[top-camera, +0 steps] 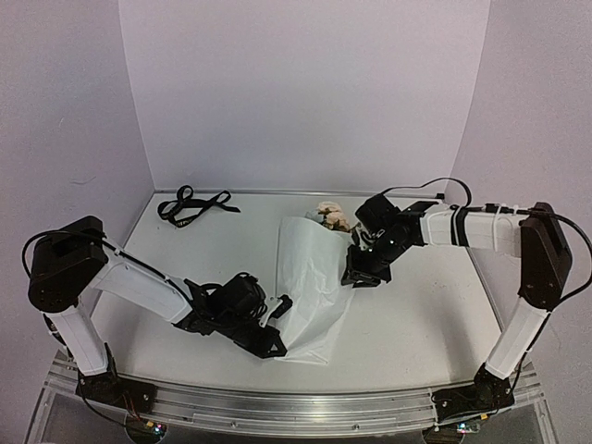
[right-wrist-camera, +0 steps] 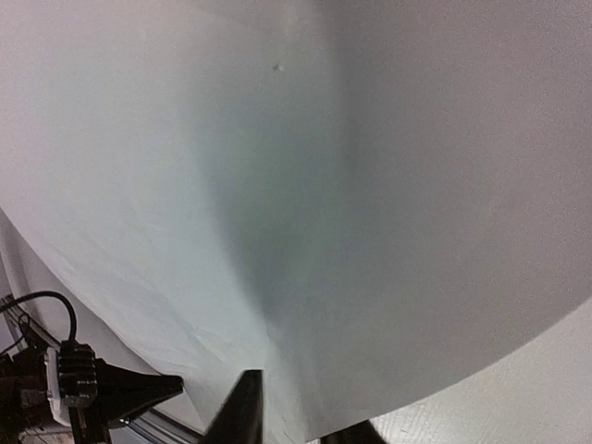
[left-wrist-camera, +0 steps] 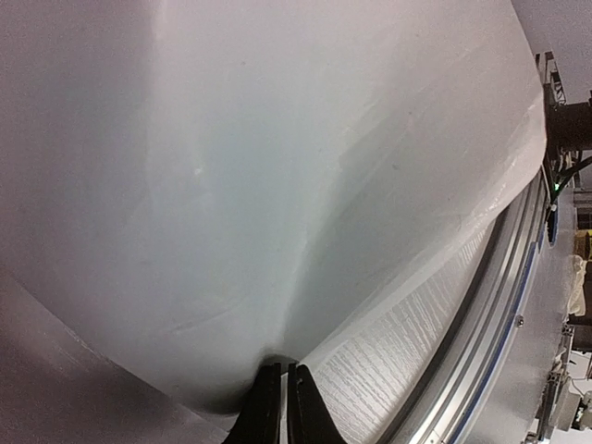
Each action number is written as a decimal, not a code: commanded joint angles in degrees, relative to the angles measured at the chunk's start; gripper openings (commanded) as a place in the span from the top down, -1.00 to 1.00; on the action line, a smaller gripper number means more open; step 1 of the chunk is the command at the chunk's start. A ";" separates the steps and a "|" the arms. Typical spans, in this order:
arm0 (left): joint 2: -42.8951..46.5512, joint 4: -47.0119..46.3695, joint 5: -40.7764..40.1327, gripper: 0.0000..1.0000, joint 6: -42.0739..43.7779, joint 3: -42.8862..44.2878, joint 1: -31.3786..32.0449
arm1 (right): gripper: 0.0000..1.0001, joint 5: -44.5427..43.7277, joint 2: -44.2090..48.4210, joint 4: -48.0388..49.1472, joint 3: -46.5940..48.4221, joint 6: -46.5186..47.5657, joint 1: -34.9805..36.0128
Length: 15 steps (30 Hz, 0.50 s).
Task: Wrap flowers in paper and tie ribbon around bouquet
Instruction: Press the fold line of the folded bouquet.
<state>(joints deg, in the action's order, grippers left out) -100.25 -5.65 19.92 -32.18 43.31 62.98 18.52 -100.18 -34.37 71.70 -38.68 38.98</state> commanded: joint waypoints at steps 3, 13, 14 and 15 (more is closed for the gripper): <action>0.09 -0.96 1.09 0.88 -1.25 -1.16 0.46 | 0.11 0.14 7.62 -5.57 -0.45 -1.87 2.71; 0.75 -0.83 1.13 0.87 -0.41 -0.42 0.58 | 0.59 3.57 7.11 3.51 -3.67 -14.86 14.52; 0.69 -0.83 1.09 0.87 -0.39 -0.31 0.57 | 0.62 4.08 5.55 5.61 -3.57 -16.49 15.38; 0.62 -0.76 1.09 0.87 -0.34 -0.11 0.57 | 0.64 4.49 4.09 6.77 -3.18 -17.49 16.00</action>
<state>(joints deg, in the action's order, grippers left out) -100.25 -6.52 20.40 -33.01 42.96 63.07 20.96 -91.26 -34.73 68.45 -48.20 52.21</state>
